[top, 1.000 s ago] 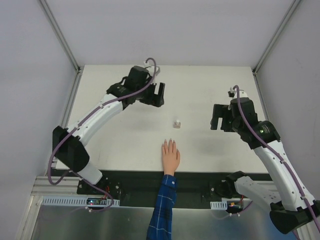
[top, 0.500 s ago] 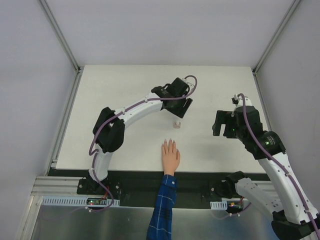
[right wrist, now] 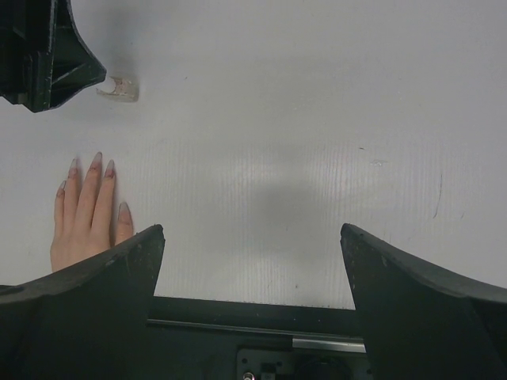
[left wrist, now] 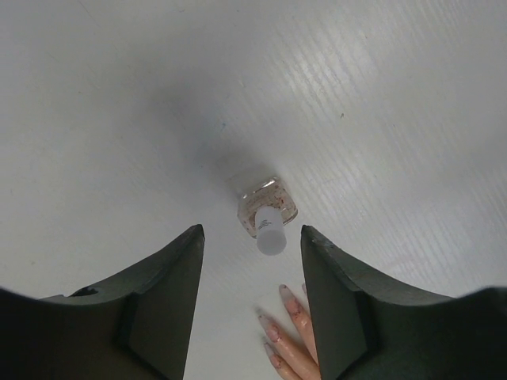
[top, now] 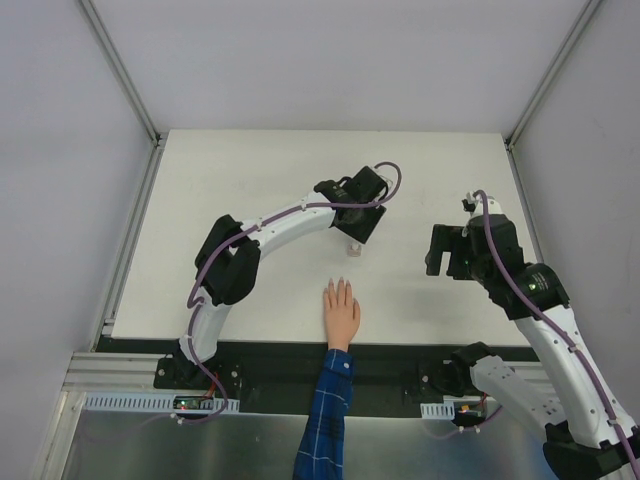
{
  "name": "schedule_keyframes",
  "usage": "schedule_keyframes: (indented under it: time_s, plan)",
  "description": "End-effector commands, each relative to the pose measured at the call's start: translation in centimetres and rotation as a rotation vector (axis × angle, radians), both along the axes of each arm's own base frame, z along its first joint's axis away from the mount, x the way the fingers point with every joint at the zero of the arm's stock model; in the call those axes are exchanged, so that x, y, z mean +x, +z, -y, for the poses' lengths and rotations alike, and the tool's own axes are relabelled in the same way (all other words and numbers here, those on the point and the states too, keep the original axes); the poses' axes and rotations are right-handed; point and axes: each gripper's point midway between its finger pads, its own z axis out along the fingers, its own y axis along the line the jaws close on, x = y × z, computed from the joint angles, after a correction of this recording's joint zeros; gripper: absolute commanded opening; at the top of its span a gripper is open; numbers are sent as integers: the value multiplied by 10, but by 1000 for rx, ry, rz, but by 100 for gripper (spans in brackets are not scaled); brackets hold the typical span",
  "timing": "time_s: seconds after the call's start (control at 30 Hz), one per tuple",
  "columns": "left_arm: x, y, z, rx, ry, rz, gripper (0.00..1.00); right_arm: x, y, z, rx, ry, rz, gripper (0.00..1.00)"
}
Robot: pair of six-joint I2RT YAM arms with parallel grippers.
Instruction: Paint the nails
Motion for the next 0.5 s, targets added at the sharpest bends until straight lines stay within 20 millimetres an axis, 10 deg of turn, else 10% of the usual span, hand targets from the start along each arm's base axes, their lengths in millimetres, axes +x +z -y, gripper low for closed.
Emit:
schedule_keyframes:
  time_s: [0.0, 0.47]
  plan:
    - [-3, -3, 1, 23, 12, -1, 49, 2, 1, 0, -3, 3, 2, 96]
    - [-16, -19, 3, 48, 15, -40, 47, 0, -3, -1, 4, 1, -7, 96]
